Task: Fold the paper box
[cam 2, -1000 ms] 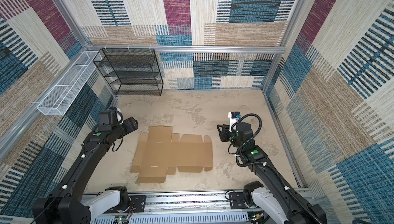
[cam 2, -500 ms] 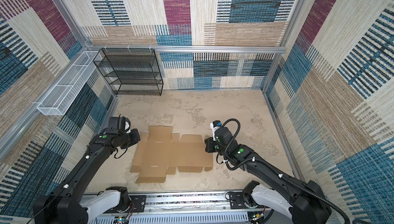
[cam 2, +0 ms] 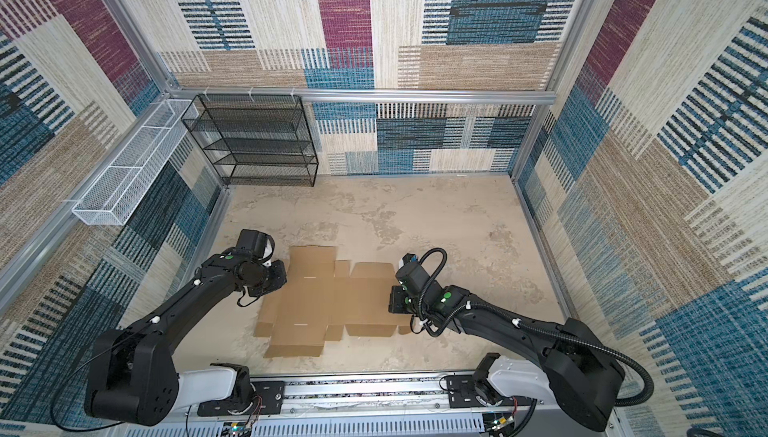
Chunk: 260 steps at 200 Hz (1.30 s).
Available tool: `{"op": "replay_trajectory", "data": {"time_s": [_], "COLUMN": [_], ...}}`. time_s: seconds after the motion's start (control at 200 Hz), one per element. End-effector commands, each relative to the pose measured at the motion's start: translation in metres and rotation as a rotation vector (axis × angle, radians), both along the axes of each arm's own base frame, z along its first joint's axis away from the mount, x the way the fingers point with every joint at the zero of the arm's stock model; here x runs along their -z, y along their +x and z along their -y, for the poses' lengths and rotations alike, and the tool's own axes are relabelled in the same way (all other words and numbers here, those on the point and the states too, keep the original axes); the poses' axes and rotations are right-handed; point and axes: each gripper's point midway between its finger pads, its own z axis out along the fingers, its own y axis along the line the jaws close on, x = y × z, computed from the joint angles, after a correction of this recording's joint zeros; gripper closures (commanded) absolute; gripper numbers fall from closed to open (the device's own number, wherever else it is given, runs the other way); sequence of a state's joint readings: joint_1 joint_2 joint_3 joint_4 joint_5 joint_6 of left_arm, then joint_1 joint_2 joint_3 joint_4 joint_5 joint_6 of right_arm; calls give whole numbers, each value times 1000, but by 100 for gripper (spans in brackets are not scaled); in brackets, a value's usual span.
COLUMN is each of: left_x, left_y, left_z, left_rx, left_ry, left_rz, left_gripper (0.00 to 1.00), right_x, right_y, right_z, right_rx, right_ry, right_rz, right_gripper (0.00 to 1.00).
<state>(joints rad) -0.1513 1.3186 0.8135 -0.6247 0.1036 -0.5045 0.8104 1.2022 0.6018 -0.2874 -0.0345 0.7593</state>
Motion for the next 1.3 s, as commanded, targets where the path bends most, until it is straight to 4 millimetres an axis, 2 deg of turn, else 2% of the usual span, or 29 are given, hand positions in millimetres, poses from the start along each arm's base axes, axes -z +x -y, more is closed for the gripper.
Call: {"op": "replay_trajectory", "data": {"time_s": [0.0, 0.481, 0.691, 0.856, 1.067, 1.297], "left_x": [8, 30, 43, 59, 76, 71], "left_y": [2, -4, 2, 6, 0, -8], "left_z": [-1, -2, -2, -1, 4, 11], "left_rx": [-25, -38, -52, -52, -67, -87], "left_ry": [8, 29, 30, 35, 5, -39], "left_rz": [-9, -60, -67, -96, -145, -140], "left_gripper": [100, 100, 100, 100, 100, 100], "right_x": [-1, 17, 21, 35, 46, 55], "right_y": [3, 8, 10, 16, 45, 98], "right_z": [-8, -17, -25, -25, -21, -16], "right_rx": [13, -9, -15, -6, -6, -16], "right_ry": [36, 14, 25, 28, 19, -46], "right_rz": [-6, -34, -51, -74, -65, -25], "right_gripper": [100, 100, 100, 96, 95, 95]}}
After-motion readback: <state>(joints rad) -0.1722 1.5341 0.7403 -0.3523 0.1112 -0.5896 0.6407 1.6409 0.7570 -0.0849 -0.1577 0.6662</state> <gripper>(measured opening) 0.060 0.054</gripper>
